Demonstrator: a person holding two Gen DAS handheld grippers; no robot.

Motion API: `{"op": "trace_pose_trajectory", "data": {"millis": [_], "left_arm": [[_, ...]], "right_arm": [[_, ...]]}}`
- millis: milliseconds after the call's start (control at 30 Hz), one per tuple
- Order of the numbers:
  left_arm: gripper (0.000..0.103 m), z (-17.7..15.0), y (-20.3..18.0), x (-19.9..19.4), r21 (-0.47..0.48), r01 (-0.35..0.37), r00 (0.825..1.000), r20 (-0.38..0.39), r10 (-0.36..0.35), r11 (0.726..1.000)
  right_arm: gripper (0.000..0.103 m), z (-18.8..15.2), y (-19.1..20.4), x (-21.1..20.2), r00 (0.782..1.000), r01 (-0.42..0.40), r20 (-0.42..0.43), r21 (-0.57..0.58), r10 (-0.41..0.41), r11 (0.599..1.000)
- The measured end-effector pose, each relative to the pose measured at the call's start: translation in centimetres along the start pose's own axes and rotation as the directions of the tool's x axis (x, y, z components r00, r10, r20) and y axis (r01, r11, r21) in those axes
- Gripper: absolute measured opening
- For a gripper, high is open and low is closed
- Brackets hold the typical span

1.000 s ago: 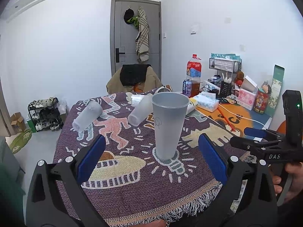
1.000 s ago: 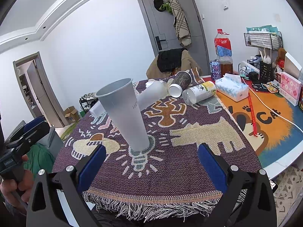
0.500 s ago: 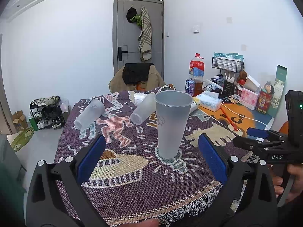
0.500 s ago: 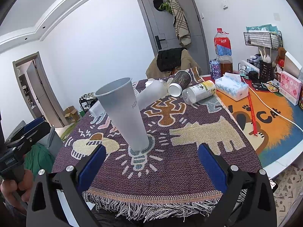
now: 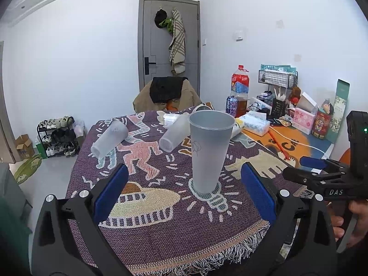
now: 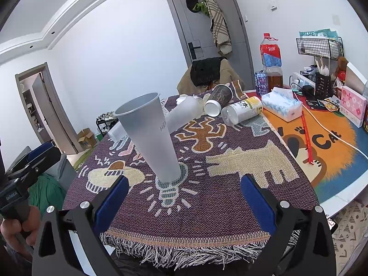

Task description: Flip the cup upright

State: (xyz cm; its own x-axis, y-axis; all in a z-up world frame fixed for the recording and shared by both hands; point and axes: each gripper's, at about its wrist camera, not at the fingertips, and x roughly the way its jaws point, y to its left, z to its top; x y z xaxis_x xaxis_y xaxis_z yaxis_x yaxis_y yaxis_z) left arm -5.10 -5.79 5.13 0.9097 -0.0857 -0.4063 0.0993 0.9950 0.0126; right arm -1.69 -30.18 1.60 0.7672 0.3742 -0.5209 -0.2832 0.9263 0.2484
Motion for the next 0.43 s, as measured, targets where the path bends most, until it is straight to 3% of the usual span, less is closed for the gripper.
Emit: {"op": "trace_pose_trajectory", "data": {"millis": [433], "left_arm": [[0.097, -0.18, 0.06, 0.47, -0.008, 0.014, 1.000, -0.016, -0.014, 1.000]], "right_arm": [[0.095, -0.13, -0.12, 0.20, 1.000, 0.003, -0.005, 0.002, -0.003, 1.000]]}}
